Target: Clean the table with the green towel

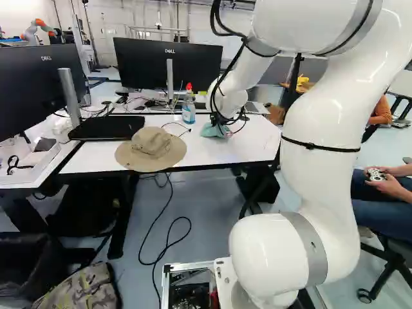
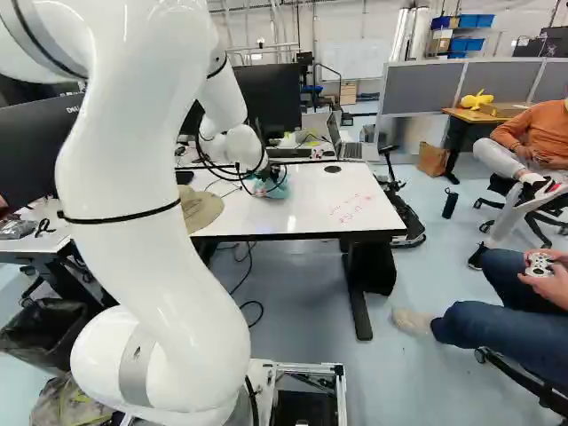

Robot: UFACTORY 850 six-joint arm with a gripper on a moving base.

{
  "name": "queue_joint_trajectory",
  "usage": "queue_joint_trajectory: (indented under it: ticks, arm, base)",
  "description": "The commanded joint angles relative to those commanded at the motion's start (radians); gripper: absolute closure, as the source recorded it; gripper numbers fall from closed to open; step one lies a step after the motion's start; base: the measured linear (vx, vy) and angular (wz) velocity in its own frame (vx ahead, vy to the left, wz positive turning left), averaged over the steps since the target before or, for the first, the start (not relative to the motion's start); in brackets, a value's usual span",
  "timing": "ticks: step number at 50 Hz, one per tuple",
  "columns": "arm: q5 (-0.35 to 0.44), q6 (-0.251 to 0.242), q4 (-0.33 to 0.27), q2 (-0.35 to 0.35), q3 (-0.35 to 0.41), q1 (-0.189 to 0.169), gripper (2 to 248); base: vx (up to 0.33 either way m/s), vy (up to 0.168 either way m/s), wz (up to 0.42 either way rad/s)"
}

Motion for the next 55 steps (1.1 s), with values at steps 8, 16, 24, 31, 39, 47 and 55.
queue_joint_trajectory:
  ticks: [8,16,24,31,39,47,55]
  arm:
    - [-0.052,0.0,0.0,0.037,0.023,0.004,203]
    - [-0.107,0.0,0.0,0.077,0.047,0.009,203]
    - [-0.162,0.0,0.0,0.117,0.07,0.012,203]
    - [-0.208,0.0,0.0,0.131,0.078,0.012,203]
    - [-0.214,0.0,0.0,0.13,0.077,0.011,203]
    - [-0.205,0.0,0.0,0.111,0.055,0.0,203]
    - [-0.151,0.0,0.0,0.085,0.027,-0.019,203]
  base:
    - [0.0,0.0,0.0]
    - [0.0,0.0,0.0]
    - [0.0,0.0,0.0]
    - [0.0,0.0,0.0]
    - [0.0,0.0,0.0]
    - [0.0,0.0,0.0]
    - [0.0,0.0,0.0]
